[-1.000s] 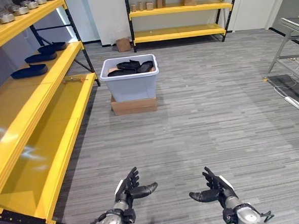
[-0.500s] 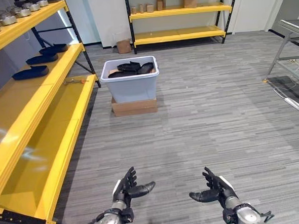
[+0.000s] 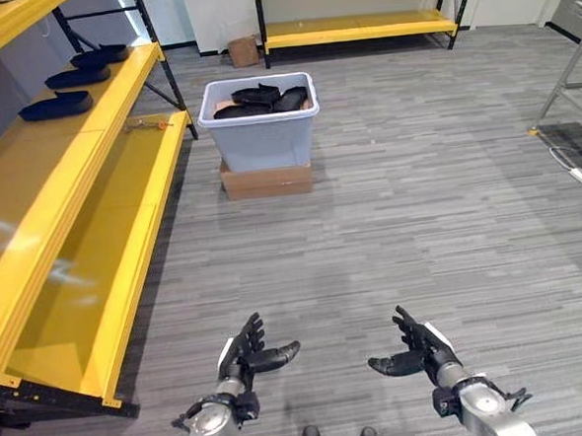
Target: Move parts from the plastic box to the shelf.
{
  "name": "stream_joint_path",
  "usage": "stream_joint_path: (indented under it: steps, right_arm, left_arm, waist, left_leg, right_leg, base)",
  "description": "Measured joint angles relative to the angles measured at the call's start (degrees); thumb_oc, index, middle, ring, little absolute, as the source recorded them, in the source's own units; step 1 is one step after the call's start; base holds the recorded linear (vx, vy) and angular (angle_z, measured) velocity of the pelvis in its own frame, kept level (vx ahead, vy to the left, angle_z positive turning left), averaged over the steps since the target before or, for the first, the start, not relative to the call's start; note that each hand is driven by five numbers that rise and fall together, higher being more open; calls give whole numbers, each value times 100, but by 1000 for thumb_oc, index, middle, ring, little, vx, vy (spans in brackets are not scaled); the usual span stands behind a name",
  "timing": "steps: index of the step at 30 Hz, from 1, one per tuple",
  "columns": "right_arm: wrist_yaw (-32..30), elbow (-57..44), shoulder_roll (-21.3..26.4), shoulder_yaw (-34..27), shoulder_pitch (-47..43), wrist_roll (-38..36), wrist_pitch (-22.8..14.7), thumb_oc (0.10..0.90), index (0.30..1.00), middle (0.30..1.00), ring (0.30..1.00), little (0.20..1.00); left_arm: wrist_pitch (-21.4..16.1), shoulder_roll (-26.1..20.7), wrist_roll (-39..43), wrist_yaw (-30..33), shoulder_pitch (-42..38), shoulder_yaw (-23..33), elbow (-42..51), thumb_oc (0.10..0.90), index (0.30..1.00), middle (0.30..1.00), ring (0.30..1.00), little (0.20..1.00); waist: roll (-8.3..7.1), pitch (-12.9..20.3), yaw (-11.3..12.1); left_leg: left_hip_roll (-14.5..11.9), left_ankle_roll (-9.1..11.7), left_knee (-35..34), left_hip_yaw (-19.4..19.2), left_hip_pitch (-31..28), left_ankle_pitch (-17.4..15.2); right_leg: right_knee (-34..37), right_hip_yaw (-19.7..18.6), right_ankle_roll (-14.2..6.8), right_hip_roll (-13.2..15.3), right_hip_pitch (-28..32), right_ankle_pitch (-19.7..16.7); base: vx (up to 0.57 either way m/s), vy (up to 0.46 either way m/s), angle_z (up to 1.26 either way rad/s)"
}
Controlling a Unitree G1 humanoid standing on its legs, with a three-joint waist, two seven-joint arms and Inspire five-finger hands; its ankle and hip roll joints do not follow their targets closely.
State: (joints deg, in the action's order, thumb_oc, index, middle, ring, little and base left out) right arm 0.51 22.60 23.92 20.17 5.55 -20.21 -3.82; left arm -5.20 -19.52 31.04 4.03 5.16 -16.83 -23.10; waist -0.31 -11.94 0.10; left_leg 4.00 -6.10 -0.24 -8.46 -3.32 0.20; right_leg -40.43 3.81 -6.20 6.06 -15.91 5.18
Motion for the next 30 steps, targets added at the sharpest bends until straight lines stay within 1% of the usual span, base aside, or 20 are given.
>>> stream_joint_path:
  steps: [2, 3, 5, 6, 8, 10, 12, 13, 14, 15, 16, 19, 21, 23, 25, 26, 27, 28, 29, 30]
  right_arm:
    - [39, -1, -1, 1, 63, 2, 4, 900, 1000, 1000, 1000, 1000]
    - [43, -1, 0, 0, 74, 2, 4, 900, 1000, 1000, 1000, 1000]
    - [50, 0, -25, -2, 69, -12, 6, 900, 1000, 1000, 1000, 1000]
    - [54, 0, -35, -1, 78, -20, 11, 900, 1000, 1000, 1000, 1000]
    - [42, 1, -36, -4, 80, -20, 12, 900, 1000, 1000, 1000, 1000]
    - [44, -1, -38, -5, 86, -20, 13, 900, 1000, 1000, 1000, 1000]
    - [41, -4, -40, -25, 241, -20, 24, 900, 1000, 1000, 1000, 1000]
    - [44, -3, -40, -30, 356, -20, 36, 900, 1000, 1000, 1000, 1000]
    - [55, -2, -44, -30, 418, -20, 37, 900, 1000, 1000, 1000, 1000]
    - [50, -7, -18, -51, 425, -22, 36, 900, 1000, 1000, 1000, 1000]
    - [45, -34, 31, -56, 444, -22, 35, 900, 1000, 1000, 1000, 1000]
    - [37, -43, 211, -76, 201, -27, 30, 900, 1000, 1000, 1000, 1000]
    - [22, -43, 279, -117, 46, -29, 16, 900, 1000, 1000, 1000, 1000]
    - [23, -43, 287, -155, -102, -30, -20, 900, 1000, 1000, 1000, 1000]
    - [30, -43, 279, -149, -109, -35, -22, 900, 1000, 1000, 1000, 1000]
    - [31, -35, 272, -146, -95, -37, -20, 900, 1000, 1000, 1000, 1000]
    - [27, -10, 221, -145, -34, -63, -19, 900, 1000, 1000, 1000, 1000]
    - [34, -21, 234, -143, 24, -83, -24, 900, 1000, 1000, 1000, 1000]
    - [11, -20, 265, -146, 132, -89, -24, 900, 1000, 1000, 1000, 1000]
    - [-14, -4, 274, -140, 166, -99, -19, 900, 1000, 1000, 1000, 1000]
  left_arm:
    - [1, -3, -7, 7, 18, 15, 3, 900, 1000, 1000, 1000, 1000]
    - [11, -1, -17, 12, 40, 15, 1, 900, 1000, 1000, 1000, 1000]
    - [11, -10, -40, 11, 20, 26, -56, 900, 1000, 1000, 1000, 1000]
    - [10, -1, -42, 4, -5, 55, -114, 900, 1000, 1000, 1000, 1000]
    - [8, 27, -43, 1, -32, 94, -192, 900, 1000, 1000, 1000, 1000]
    - [9, 44, -44, 0, -32, 108, -254, 900, 1000, 1000, 1000, 1000]
    - [9, 111, -47, -24, 4, 106, -260, 900, 1000, 1000, 1000, 1000]
    - [5, 152, -47, -54, 73, 106, -259, 900, 1000, 1000, 1000, 1000]
    - [5, 164, -47, -69, 147, 102, -258, 900, 1000, 1000, 1000, 1000]
    - [10, 241, -45, -57, 222, 101, -263, 900, 1000, 1000, 1000, 1000]
    - [7, 264, -46, -70, 249, 64, -218, 900, 1000, 1000, 1000, 1000]
    - [4, 252, -49, -92, 115, 69, -134, 900, 1000, 1000, 1000, 1000]
    - [-1, 246, -48, -93, -41, 68, -134, 900, 1000, 1000, 1000, 1000]
    - [-3, 241, -45, -87, -167, 68, -134, 900, 1000, 1000, 1000, 1000]
    - [-10, 247, -44, -84, -216, 60, -134, 900, 1000, 1000, 1000, 1000]
    - [-9, 243, -41, -81, -208, 60, -136, 900, 1000, 1000, 1000, 1000]
    - [-10, 224, -31, -60, -181, 61, -145, 900, 1000, 1000, 1000, 1000]
    - [-14, 229, -30, -53, -137, 57, -147, 900, 1000, 1000, 1000, 1000]
    - [-14, 234, -1, -50, -71, 0, -159, 900, 1000, 1000, 1000, 1000]
    - [-20, 233, 18, -55, -44, -43, -161, 900, 1000, 1000, 1000, 1000]
  waist:
    - [-48, -36, 23]
    - [-12, -52, 5]
    - [38, -88, -33]
    - [17, -91, -139]
    - [-40, -97, -254]
    - [-119, -77, -315]
    - [-189, -44, -323]
    - [-221, 55, -299]
    - [-241, 186, -285]
    - [-72, 329, -341]
    - [9, 441, -339]
    - [94, 498, -322]
    - [93, 498, -333]
    - [86, 501, -346]
    - [78, 500, -391]
    - [51, 498, -393]
    - [-112, 498, -358]
    - [-161, 507, -251]
    - [-185, 502, -145]
    - [-246, 470, -155]
  left_leg:
    - [110, -136, 85, -8, 12, -111]
    - [112, -160, 83, -1, 14, -128]
    - [95, -200, 93, 51, 13, -155]
    - [106, -184, 97, 73, 9, -165]
    - [144, -158, 104, 109, -47, -255]
    - [177, -111, 102, 143, -153, -361]
    - [173, -36, 89, 270, -443, -533]
    - [160, 33, 90, 332, -610, -661]
    - [144, 106, 103, 358, -695, -754]
    - [-84, 313, 116, 506, -769, -859]
    - [-204, 371, 123, 576, -791, -895]
    - [-472, 587, 145, 575, -802, -831]
    - [-576, 640, 189, 576, -809, -803]
    - [-665, 737, 196, 596, -852, -854]
    - [-778, 804, 310, 614, -853, -894]
    - [-777, 872, 523, 619, -770, -933]
    - [-679, 999, 1490, 618, -326, -1013]
    - [-667, 1012, 2127, 683, -40, -1006]
    - [-643, 1196, 3188, 1098, 477, -908]
    - [-702, 1232, 3447, 1107, 690, -1061]
  right_leg:
    - [13, 64, 28, 244, -259, -10]
    - [150, 83, 32, 288, -315, -12]
    - [1021, -53, 15, 114, -368, -13]
    - [1599, -57, -23, 84, -357, -78]
    - [2563, -42, -59, 19, -354, -348]
    - [3213, -37, -83, -28, -302, -643]
    - [3288, 6, 30, -38, -41, -889]
    - [3175, 67, 78, -38, 125, -925]
    - [3250, 101, 192, -63, 256, -1135]
    - [3232, 183, 284, -248, 375, -1304]
    - [3251, 287, 583, -353, 425, -1337]
    - [3207, 483, 864, -548, 470, -1194]
    - [3189, 502, 945, -640, 510, -1098]
    - [3173, 514, 934, -725, 564, -891]
    - [3132, 537, 786, -820, 619, -658]
    - [3173, 535, 784, -827, 648, -594]
    - [3248, 479, 787, -803, 721, -592]
    - [3283, 419, 790, -791, 769, -591]
    - [3425, 421, 1095, -783, 941, -680]
    - [3473, 413, 1151, -794, 983, -621]
  base:
    - [176, 58, 7]
    - [213, 20, -4]
    - [234, -15, -5]
    - [264, -28, 10]
    - [255, -31, 11]
    - [237, -56, 10]
    - [208, -74, 30]
    - [229, -117, 25]
    - [276, -144, 34]
    - [174, -107, 34]
    - [166, -96, 31]
    - [136, -94, 14]
    - [136, -107, 9]
    - [158, -128, 4]
    - [138, -158, 11]
    - [63, -86, 9]
    - [76, -69, -11]
    - [160, -52, -25]
    - [133, -26, -19]
    - [253, 24, 26]
